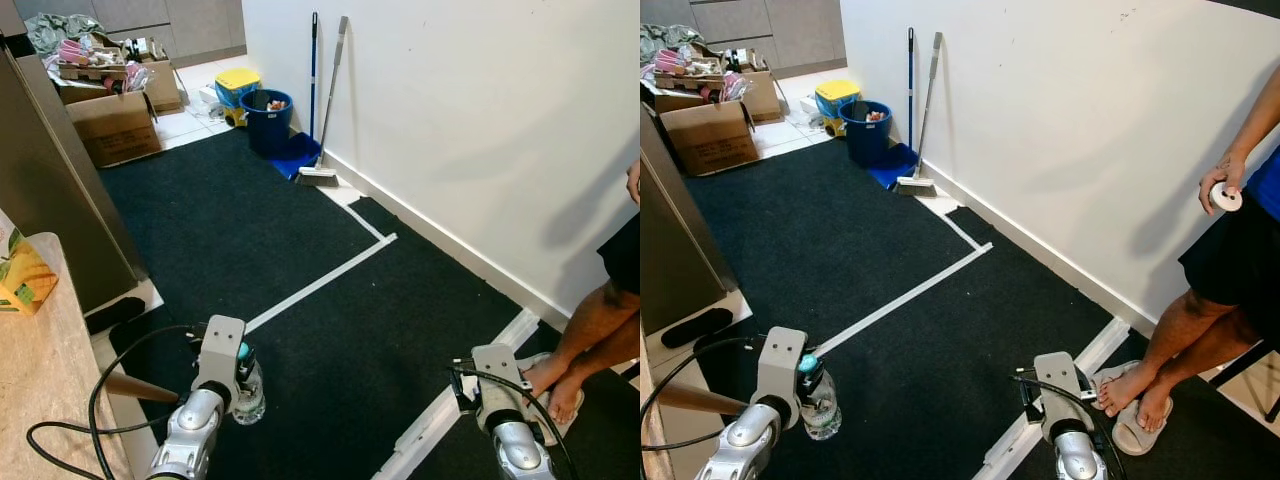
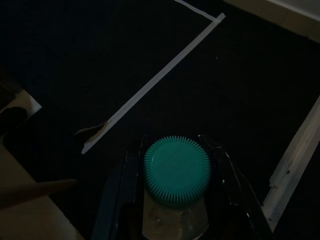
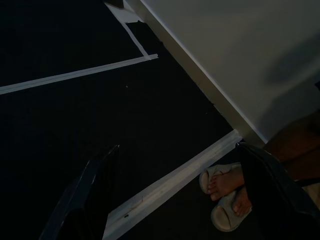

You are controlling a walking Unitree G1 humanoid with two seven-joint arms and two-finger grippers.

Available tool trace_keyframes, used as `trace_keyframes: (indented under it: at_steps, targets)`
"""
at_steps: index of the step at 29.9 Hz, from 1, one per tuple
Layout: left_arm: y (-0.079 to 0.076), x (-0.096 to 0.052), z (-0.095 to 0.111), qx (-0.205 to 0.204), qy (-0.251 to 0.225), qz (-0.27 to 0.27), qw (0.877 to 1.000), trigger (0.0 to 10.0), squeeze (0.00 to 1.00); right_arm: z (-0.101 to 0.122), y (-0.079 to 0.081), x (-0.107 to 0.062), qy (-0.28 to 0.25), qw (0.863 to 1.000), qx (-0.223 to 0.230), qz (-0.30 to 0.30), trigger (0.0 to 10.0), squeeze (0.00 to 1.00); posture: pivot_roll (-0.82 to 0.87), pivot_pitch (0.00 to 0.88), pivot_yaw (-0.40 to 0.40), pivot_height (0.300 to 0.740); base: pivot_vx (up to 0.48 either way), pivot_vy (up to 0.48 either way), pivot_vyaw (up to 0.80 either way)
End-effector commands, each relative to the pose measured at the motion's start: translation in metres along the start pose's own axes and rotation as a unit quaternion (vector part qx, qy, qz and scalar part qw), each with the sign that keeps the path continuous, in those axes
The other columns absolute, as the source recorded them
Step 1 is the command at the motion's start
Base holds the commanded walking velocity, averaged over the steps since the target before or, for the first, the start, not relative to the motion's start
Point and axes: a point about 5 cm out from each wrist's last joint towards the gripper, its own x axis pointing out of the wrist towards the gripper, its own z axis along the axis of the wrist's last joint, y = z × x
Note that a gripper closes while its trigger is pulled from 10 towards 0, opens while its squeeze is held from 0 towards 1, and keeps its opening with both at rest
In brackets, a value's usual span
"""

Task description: Restocking fridge

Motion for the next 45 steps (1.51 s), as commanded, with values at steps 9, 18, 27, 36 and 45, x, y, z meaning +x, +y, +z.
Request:
trace_keyframes:
  at_steps: [9,18,27,36,45]
  targets:
    - [-0.010,0.003,0.002,0.003,-0.005,-0.016,1.000,10.0,0.00,-0.005,-0.005,-0.001,0.013,1.000,-0.005,0.000,10.0,0.00,0.08,0.000,-0.088,0.740,0.000,0.000,0.00]
    - [-0.014,0.005,0.009,0.002,-0.015,-0.021,1.000,10.0,0.00,-0.005,-0.003,-0.001,0.013,1.000,-0.005,0.003,10.0,0.00,0.09,0.000,-0.097,0.740,0.000,0.000,0.00]
    - [-0.011,0.006,0.012,0.008,-0.021,-0.006,1.000,10.0,0.00,-0.005,-0.008,-0.001,0.012,1.000,-0.008,-0.001,10.0,0.00,0.09,0.000,-0.091,0.740,0.000,0.000,0.00]
    - [0.005,-0.003,0.008,0.047,-0.016,0.004,0.999,10.0,0.00,0.004,-0.010,0.004,0.000,1.000,0.005,-0.015,10.0,0.00,0.05,0.000,-0.082,0.740,0.000,0.000,0.00]
    - [0.001,0.002,0.012,0.054,-0.019,-0.006,0.998,10.0,0.00,0.002,-0.012,0.001,-0.006,1.000,-0.002,-0.014,10.0,0.00,0.03,0.000,-0.079,0.740,0.000,0.000,0.00]
